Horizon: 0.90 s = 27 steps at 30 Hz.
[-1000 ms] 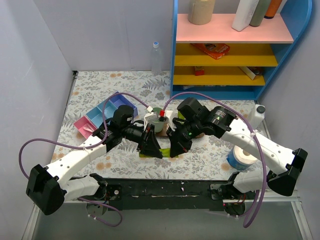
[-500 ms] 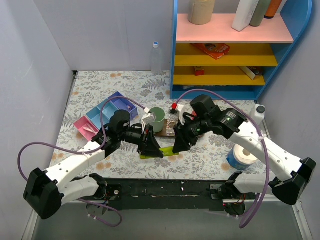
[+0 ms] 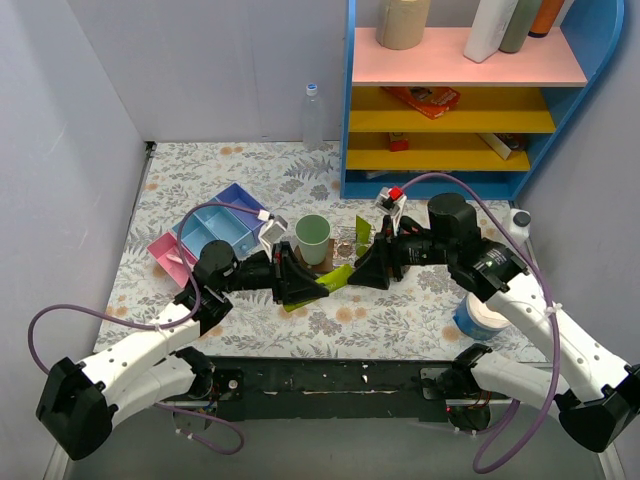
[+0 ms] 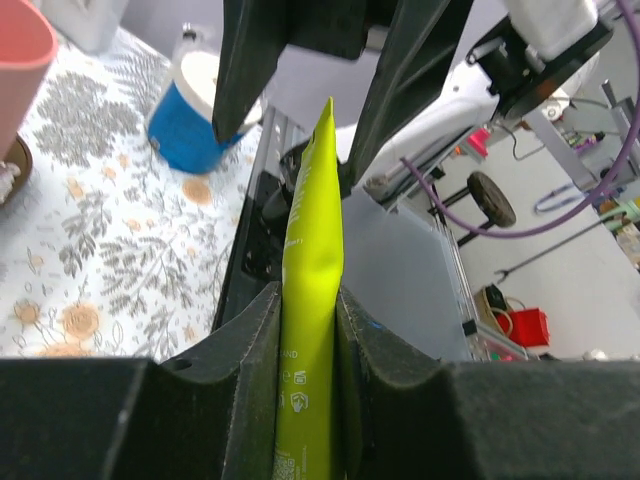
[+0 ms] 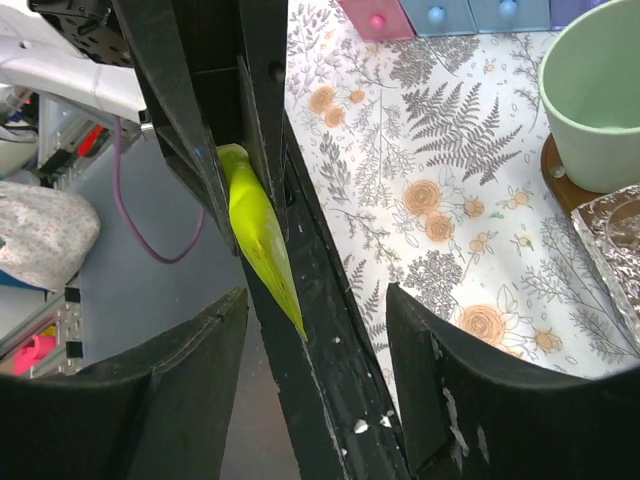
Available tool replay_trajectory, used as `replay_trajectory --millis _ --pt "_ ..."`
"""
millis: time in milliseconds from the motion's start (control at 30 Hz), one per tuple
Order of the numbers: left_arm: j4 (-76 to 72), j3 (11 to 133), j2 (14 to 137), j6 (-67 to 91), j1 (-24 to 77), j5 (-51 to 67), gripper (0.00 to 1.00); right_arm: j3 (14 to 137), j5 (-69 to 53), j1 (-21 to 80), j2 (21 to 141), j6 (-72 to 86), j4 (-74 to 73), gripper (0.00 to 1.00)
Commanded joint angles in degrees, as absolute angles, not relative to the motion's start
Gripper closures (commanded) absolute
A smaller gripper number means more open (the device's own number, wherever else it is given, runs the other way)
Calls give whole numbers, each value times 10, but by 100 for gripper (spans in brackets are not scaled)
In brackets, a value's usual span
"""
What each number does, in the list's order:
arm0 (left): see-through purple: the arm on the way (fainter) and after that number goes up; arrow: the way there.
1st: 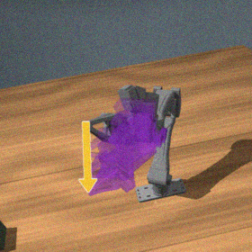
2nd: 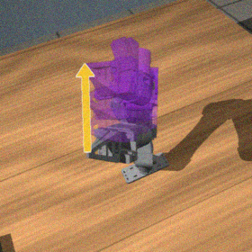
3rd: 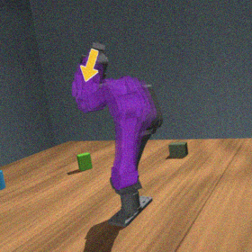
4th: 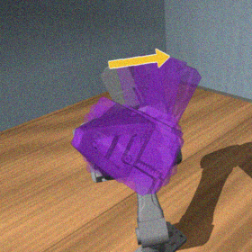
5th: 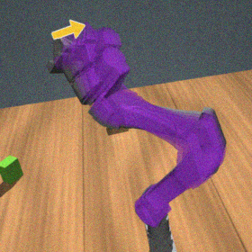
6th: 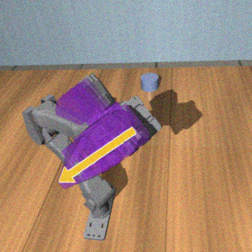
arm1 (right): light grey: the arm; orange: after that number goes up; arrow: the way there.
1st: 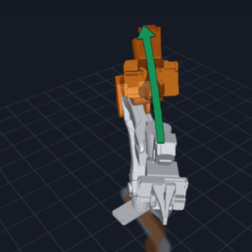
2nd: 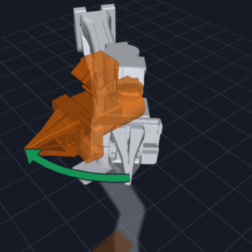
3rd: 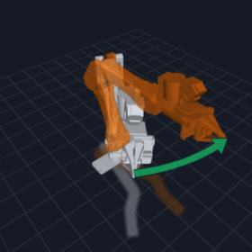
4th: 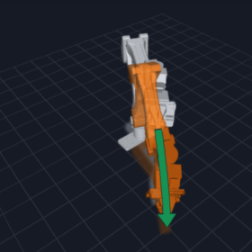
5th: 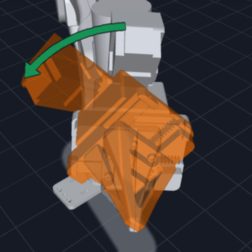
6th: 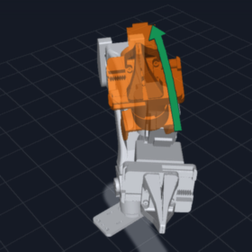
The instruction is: Prepare toiletry sets of a toothbrush and toothpaste on the tray
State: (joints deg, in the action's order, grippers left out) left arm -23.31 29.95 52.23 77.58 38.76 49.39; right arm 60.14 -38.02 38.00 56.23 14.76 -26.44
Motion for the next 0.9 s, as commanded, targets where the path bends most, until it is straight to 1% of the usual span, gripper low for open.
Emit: replay_trajectory --millis 0,267,367,433,467,500,767,833,867 --pt "-308 298 502 809 390 433 100 576 -426 380 538 198 -127 36" --pt "-338 286 505 829 390 442 100 570 -421 380 533 204 -87 39" --pt "-338 284 502 829 390 443 100 570 -419 380 536 204 -82 45" --pt "-337 283 497 828 390 442 100 570 -422 379 540 204 -81 53" --pt "-338 282 496 828 390 439 100 570 -427 379 543 204 -79 58" --pt "-338 282 496 827 390 439 100 570 -430 380 545 204 -77 60" --pt "-363 272 495 839 390 439 100 564 -444 380 550 202 -78 69" --pt "-368 269 495 843 390 438 100 565 -448 380 552 202 -77 82" --pt "-370 268 495 843 390 438 100 564 -449 380 551 202 -76 96"
